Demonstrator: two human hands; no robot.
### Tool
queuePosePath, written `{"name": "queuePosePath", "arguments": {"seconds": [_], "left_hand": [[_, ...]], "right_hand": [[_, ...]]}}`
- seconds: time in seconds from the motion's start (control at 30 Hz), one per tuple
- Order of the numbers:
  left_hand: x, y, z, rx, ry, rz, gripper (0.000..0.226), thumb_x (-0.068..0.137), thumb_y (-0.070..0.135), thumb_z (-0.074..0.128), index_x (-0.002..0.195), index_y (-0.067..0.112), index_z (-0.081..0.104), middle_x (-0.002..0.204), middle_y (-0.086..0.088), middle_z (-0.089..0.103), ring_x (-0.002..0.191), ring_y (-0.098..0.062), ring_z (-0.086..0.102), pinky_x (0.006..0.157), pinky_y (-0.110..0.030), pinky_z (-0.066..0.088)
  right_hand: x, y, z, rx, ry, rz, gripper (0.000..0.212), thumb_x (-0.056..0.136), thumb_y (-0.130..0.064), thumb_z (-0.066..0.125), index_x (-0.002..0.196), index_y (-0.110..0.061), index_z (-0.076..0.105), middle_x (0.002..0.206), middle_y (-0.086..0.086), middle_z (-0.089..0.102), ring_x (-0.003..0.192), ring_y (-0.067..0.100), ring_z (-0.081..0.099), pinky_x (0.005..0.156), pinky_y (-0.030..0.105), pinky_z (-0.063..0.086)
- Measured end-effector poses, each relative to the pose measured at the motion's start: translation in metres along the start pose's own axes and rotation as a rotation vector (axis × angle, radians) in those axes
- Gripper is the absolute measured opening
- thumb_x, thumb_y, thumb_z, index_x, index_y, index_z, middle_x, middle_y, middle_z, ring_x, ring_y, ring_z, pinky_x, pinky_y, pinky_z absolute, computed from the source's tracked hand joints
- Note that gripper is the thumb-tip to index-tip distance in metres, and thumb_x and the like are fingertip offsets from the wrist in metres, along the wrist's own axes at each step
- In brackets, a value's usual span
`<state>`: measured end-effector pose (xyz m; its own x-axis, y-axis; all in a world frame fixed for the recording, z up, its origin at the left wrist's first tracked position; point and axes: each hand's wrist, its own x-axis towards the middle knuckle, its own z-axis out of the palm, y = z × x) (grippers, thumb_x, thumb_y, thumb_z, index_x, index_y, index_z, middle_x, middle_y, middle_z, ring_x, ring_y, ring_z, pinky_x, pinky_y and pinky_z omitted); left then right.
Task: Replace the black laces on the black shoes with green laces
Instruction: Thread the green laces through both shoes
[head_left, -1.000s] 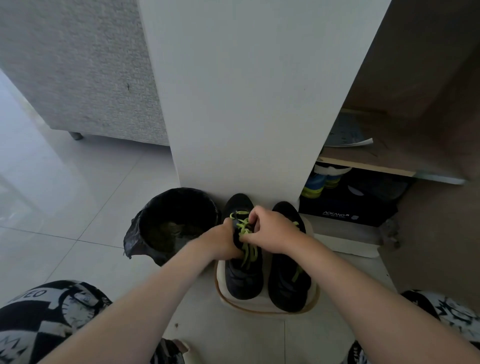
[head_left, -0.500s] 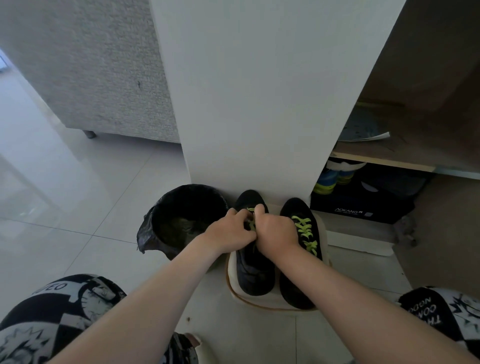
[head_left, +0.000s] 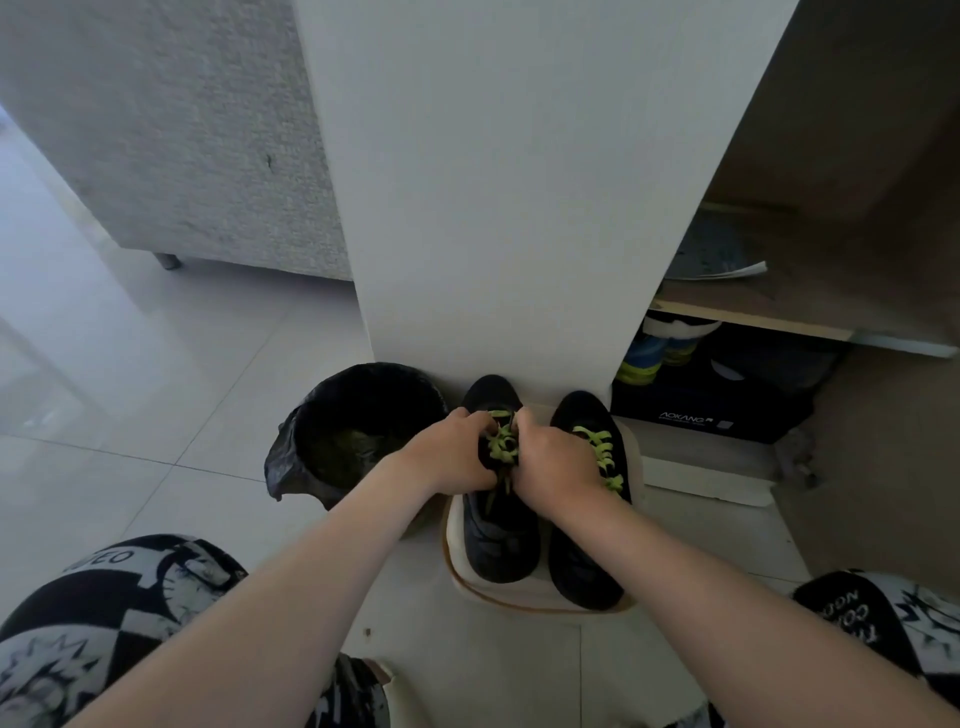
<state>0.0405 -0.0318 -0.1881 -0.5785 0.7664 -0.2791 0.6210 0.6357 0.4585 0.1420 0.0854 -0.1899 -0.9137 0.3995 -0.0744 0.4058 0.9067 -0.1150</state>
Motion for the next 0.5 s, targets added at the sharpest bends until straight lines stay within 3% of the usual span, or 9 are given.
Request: {"name": "queuePosePath", "arguments": {"seconds": [0.1,0.2,0.37,0.5], "left_hand": [[-0.005,-0.002,0.000,-0.033,-0.015,0.010,0.075,0.074,0.037,0.072,0.142,0.029,0.041,0.124,0.003,0.044,0.105,-0.019,0.056,0.081,-0.030,0.048],[-0.009,-0.001,0.009,-0.027,0.033,-0.016,0.076,0.073,0.043,0.070,0.141,0.031,0.039,0.124,0.001,0.044,0.107,-0.022,0.056,0.086,-0.035,0.052],[-0.008,0.004,0.026,0.085,0.224,-0.086,0.060,0.084,0.036,0.062,0.138,0.024,0.038,0.126,-0.006,0.047,0.105,-0.027,0.057,0.069,-0.032,0.045],[-0.002,0.006,0.027,0.007,0.268,-0.166,0.048,0.082,0.030,0.062,0.125,0.018,0.044,0.117,-0.007,0.050,0.099,-0.030,0.060,0.071,-0.034,0.048]], "right_hand": [[0.000,-0.012,0.007,-0.134,0.065,0.090,0.026,0.092,-0.016,0.055,0.117,-0.011,0.047,0.085,0.003,0.069,0.071,0.022,0.069,0.053,0.028,0.043],[0.008,-0.012,0.006,-0.145,0.041,0.126,0.019,0.093,-0.015,0.053,0.112,-0.012,0.049,0.091,0.004,0.071,0.077,0.023,0.070,0.055,0.029,0.044],[0.013,-0.007,0.002,0.051,-0.076,0.057,0.026,0.090,-0.025,0.058,0.111,-0.015,0.045,0.102,0.008,0.067,0.090,0.030,0.067,0.064,0.034,0.044],[0.010,0.003,-0.008,0.173,-0.217,0.013,0.043,0.085,-0.042,0.060,0.117,-0.019,0.043,0.104,0.004,0.063,0.093,0.027,0.064,0.070,0.036,0.047]]}}
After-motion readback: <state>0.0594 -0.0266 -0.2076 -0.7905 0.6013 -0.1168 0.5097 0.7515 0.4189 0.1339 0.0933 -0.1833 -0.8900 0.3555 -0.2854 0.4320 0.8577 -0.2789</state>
